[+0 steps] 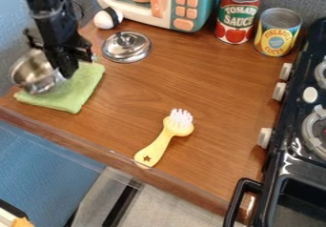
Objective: Take the silver pot from the lower left side of the table to the upper center
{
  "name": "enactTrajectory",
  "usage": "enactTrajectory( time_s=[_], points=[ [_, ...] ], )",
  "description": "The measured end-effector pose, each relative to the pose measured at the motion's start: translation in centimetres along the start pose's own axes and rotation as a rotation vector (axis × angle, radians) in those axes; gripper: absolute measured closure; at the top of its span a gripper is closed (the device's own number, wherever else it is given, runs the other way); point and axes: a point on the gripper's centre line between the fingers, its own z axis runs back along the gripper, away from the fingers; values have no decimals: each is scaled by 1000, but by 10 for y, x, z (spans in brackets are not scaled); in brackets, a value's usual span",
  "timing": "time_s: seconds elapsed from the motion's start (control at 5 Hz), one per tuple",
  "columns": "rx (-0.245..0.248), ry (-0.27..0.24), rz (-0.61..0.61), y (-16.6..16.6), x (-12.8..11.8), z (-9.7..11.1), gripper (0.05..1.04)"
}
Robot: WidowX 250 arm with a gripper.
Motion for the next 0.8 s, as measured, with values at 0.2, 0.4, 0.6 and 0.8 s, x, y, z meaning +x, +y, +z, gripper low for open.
enactTrajectory(
  time_s=[0.2,0.4,0.6,0.8],
  points=[
    [-16,-33,-11,-18,14,12,1010],
    [-32,-66,-38,-48,32,19,1011],
    [-38,-92,-78,-83,51,22,1011],
    [-49,-63,-127,-121,60,7,1011]
  ],
)
